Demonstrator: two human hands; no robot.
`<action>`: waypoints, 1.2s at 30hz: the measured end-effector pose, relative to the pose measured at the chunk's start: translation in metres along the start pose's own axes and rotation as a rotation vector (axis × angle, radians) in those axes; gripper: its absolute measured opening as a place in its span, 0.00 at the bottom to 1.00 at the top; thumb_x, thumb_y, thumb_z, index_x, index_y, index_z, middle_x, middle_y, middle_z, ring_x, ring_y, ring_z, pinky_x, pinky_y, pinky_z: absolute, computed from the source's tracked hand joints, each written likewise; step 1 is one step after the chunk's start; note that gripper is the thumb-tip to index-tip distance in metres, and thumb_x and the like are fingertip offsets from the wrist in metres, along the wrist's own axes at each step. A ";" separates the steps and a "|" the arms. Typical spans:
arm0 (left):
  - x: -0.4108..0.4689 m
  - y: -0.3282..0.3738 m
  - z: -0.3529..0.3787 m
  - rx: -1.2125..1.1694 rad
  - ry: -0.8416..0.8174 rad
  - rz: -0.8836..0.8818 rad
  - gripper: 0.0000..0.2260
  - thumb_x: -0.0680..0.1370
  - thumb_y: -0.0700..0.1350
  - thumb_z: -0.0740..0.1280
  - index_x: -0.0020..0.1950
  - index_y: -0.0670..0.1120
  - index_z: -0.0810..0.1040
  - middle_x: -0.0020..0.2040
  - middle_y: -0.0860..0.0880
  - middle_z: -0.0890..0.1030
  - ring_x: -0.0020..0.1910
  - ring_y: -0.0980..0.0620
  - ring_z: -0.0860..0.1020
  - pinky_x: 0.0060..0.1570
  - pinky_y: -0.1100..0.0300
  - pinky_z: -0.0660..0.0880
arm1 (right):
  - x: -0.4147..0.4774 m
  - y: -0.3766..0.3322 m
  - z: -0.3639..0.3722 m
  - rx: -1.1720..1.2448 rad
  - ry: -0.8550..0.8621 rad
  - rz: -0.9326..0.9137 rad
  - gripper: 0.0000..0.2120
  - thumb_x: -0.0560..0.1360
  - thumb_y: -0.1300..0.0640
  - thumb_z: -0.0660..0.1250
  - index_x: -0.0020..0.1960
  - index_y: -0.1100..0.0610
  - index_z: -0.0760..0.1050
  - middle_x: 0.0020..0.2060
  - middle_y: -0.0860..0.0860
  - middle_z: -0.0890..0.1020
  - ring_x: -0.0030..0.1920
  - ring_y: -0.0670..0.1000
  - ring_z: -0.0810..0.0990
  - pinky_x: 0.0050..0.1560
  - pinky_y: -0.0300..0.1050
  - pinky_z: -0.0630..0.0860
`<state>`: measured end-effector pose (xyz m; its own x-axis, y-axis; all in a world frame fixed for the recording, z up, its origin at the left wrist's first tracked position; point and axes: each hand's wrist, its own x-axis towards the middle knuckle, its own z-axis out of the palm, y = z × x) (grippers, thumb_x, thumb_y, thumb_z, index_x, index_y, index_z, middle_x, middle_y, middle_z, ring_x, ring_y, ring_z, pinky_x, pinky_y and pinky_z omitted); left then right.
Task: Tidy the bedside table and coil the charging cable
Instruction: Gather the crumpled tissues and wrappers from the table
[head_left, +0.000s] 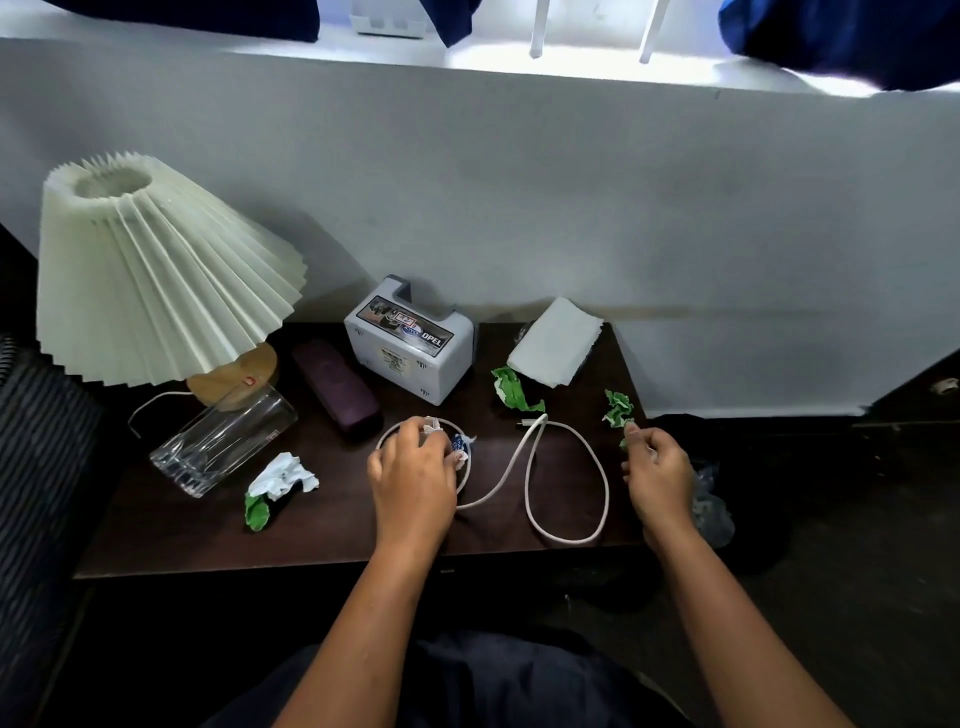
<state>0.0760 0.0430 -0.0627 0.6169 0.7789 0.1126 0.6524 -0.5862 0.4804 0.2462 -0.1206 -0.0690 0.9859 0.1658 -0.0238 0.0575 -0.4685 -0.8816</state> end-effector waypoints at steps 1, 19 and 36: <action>0.001 0.001 -0.002 -0.027 -0.002 -0.012 0.08 0.76 0.48 0.64 0.50 0.46 0.77 0.64 0.48 0.72 0.62 0.46 0.71 0.61 0.48 0.64 | 0.004 -0.002 0.000 -0.023 0.020 -0.006 0.16 0.77 0.48 0.62 0.36 0.58 0.72 0.34 0.58 0.79 0.37 0.59 0.79 0.44 0.58 0.78; 0.016 0.002 -0.017 -0.862 0.024 -0.488 0.12 0.76 0.41 0.61 0.33 0.45 0.66 0.28 0.50 0.68 0.19 0.61 0.68 0.31 0.56 0.75 | 0.054 -0.025 0.026 -0.536 -0.341 -0.206 0.06 0.77 0.60 0.60 0.47 0.63 0.72 0.46 0.64 0.78 0.49 0.63 0.76 0.44 0.48 0.68; 0.022 -0.010 -0.036 -1.012 -0.096 -0.719 0.13 0.67 0.34 0.54 0.25 0.46 0.68 0.27 0.48 0.72 0.21 0.52 0.69 0.17 0.67 0.65 | 0.041 -0.091 0.097 -0.922 -0.739 -0.649 0.17 0.71 0.48 0.69 0.58 0.51 0.75 0.55 0.56 0.79 0.54 0.58 0.78 0.50 0.48 0.73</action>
<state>0.0669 0.0741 -0.0335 0.3185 0.8072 -0.4970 0.2495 0.4344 0.8655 0.2658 0.0130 -0.0360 0.4427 0.8665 -0.2307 0.8496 -0.4876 -0.2012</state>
